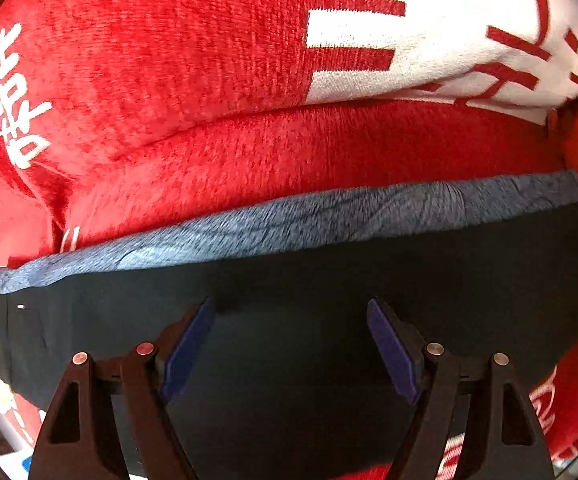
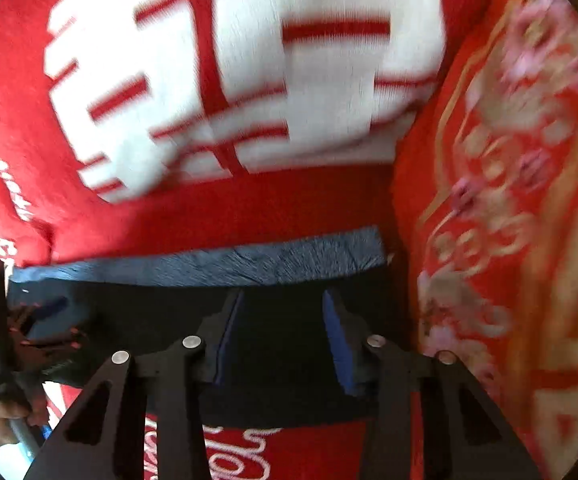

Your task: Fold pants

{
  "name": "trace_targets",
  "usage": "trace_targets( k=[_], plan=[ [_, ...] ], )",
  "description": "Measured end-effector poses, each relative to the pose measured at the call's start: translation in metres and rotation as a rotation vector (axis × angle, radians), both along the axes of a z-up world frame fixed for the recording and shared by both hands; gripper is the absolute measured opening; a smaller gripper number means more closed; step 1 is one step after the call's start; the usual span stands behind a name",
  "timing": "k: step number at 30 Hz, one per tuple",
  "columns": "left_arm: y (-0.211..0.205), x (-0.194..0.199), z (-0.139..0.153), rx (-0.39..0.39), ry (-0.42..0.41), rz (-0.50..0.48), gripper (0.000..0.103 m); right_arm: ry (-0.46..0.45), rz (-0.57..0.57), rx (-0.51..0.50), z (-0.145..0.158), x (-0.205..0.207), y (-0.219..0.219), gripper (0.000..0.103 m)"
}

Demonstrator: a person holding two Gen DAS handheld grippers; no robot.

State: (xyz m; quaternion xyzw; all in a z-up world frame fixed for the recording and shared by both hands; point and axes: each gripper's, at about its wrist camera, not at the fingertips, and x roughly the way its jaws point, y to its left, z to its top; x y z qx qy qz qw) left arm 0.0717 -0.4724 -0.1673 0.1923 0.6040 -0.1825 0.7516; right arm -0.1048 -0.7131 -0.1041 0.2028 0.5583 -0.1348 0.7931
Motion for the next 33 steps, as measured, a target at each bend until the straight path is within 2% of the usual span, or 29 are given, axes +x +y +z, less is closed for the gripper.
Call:
trace_targets(
  k=[1,4,5,6,8,11,16,18,22,24,28,31,33],
  plan=[
    [-0.002,0.002,-0.004,0.0,0.003,0.01,0.079,0.018,0.0,0.0,-0.009,0.004,0.0,0.044],
    [-0.004,0.012,-0.016,0.001,-0.017,0.043,0.092,0.115,-0.032,-0.047,-0.045,0.016,-0.009,0.041],
    [-0.003,0.015,-0.017,-0.003,-0.022,0.049,0.096,0.112,-0.041,-0.048,-0.052,0.018,-0.013,0.041],
    [-0.001,0.02,-0.018,-0.018,-0.011,0.056,0.096,0.08,-0.042,-0.066,-0.051,0.02,-0.016,0.041],
    [0.007,0.03,-0.017,-0.036,0.013,0.083,0.096,0.091,-0.045,-0.088,-0.05,0.026,-0.017,0.043],
    [0.025,0.041,-0.007,-0.014,-0.012,0.112,0.096,0.114,-0.071,-0.103,-0.041,0.029,-0.012,0.047],
    [0.084,0.063,0.012,0.009,-0.067,0.16,0.096,0.082,-0.024,-0.075,-0.021,0.012,0.019,0.05],
    [0.111,0.077,0.009,0.051,-0.089,0.197,0.096,0.068,-0.01,-0.034,-0.016,0.005,0.038,0.05],
    [0.155,0.096,-0.021,0.125,-0.041,0.252,0.097,0.058,0.004,0.022,-0.017,-0.005,0.078,0.05],
    [0.178,0.092,-0.021,0.057,-0.025,0.247,0.098,0.06,0.007,0.055,-0.018,-0.008,0.103,0.05],
    [0.2,0.074,-0.018,0.082,-0.013,0.154,0.098,0.04,0.014,0.124,-0.012,-0.012,0.149,0.05],
    [0.232,0.068,0.0,0.042,-0.001,0.116,0.098,0.001,0.008,0.282,-0.016,-0.017,0.186,0.053],
    [0.254,0.073,0.007,0.025,-0.004,0.109,0.098,-0.036,0.0,0.45,-0.022,-0.018,0.22,0.053]
  ],
)
